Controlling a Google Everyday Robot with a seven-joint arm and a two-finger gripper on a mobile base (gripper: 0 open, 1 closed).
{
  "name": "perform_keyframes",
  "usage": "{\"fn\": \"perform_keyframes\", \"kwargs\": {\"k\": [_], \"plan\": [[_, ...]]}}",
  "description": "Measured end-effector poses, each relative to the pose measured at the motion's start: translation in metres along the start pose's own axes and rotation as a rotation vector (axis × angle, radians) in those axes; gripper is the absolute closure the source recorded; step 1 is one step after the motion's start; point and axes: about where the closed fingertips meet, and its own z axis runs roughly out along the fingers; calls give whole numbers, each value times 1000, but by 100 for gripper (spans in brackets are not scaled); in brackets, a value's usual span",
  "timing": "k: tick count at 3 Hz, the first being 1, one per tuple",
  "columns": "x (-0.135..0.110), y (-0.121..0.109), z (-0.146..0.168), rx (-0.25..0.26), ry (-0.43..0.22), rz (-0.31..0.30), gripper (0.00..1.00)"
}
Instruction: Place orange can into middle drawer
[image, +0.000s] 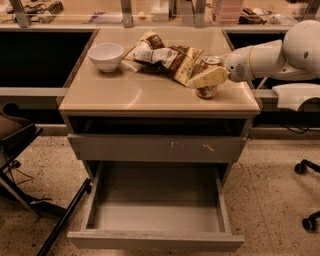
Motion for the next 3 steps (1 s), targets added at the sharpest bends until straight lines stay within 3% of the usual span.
{"fn": "perform_keyframes", "kwargs": {"k": [2, 3], "plan": [[0, 0, 0, 0, 0, 0, 65], [6, 8, -10, -29, -3, 3, 89]]}}
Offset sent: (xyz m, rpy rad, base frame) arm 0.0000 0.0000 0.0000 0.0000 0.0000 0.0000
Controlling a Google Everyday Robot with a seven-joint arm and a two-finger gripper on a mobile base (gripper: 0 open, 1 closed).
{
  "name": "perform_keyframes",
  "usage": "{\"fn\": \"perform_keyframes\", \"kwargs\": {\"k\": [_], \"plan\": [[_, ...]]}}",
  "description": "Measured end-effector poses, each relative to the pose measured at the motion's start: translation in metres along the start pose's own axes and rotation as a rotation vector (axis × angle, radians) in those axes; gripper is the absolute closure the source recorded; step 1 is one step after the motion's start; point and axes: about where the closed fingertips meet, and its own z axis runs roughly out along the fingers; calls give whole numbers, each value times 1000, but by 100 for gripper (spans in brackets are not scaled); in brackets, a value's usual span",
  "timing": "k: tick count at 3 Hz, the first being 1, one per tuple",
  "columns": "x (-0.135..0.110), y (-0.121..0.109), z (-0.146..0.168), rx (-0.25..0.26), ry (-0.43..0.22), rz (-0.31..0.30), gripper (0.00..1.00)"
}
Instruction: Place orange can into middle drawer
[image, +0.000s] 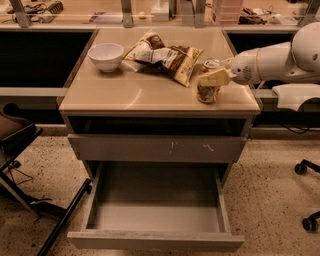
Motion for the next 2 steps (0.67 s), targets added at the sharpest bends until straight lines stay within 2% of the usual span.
{"fn": "perform_keyframes", "kwargs": {"k": [1, 2], "plan": [[13, 40, -47, -71, -12, 4, 100], [29, 90, -129, -67, -24, 45, 100]]}}
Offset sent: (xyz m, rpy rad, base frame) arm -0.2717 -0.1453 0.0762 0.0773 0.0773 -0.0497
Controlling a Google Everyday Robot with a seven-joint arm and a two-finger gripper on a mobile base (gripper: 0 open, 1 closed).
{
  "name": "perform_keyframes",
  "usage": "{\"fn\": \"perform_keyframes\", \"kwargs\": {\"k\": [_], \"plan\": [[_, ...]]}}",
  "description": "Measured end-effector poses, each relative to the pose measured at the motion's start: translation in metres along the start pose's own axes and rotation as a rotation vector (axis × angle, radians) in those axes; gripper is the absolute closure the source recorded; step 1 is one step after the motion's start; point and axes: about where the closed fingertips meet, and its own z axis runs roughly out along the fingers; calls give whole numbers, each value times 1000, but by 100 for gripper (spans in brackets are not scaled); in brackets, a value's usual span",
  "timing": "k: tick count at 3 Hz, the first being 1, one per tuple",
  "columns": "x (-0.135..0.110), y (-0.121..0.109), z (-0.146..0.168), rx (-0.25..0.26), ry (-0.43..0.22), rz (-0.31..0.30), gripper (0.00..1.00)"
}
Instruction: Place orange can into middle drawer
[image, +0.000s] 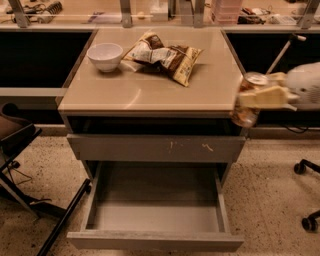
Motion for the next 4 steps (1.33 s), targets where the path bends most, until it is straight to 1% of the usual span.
{"fn": "perform_keyframes", "kwargs": {"k": [1, 2, 3, 4], "plan": [[22, 39, -80, 66, 1, 63, 100], [27, 41, -76, 60, 10, 56, 100], [54, 48, -62, 94, -28, 24, 100], [116, 55, -11, 105, -99, 9, 100]]}}
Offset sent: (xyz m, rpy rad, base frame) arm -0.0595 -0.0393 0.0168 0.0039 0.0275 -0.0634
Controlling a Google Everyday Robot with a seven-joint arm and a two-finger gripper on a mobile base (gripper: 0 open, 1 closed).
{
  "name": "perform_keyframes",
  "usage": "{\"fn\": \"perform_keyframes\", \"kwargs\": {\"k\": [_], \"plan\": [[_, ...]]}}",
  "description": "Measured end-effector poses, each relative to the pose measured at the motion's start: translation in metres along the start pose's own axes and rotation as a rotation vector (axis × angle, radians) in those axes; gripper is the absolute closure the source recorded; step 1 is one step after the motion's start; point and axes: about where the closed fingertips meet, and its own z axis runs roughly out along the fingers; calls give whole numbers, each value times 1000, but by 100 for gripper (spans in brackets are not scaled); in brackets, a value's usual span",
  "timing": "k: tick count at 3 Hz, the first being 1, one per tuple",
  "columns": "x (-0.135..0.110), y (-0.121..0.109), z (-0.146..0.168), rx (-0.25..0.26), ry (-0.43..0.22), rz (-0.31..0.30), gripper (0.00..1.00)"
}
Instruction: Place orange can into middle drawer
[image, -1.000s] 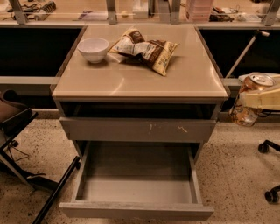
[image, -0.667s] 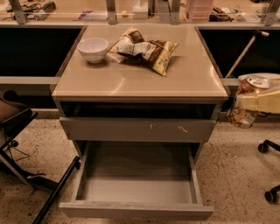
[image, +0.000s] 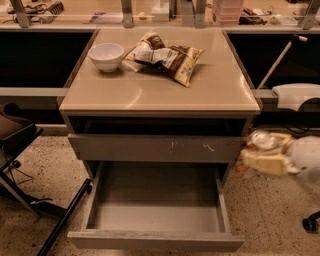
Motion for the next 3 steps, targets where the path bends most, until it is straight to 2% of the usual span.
{"fn": "perform_keyframes", "kwargs": {"k": [1, 2, 3], "plan": [[82, 28, 87, -76, -29, -3, 100], [150, 32, 150, -71, -9, 30, 100], [160, 13, 153, 1, -3, 48, 100]]}}
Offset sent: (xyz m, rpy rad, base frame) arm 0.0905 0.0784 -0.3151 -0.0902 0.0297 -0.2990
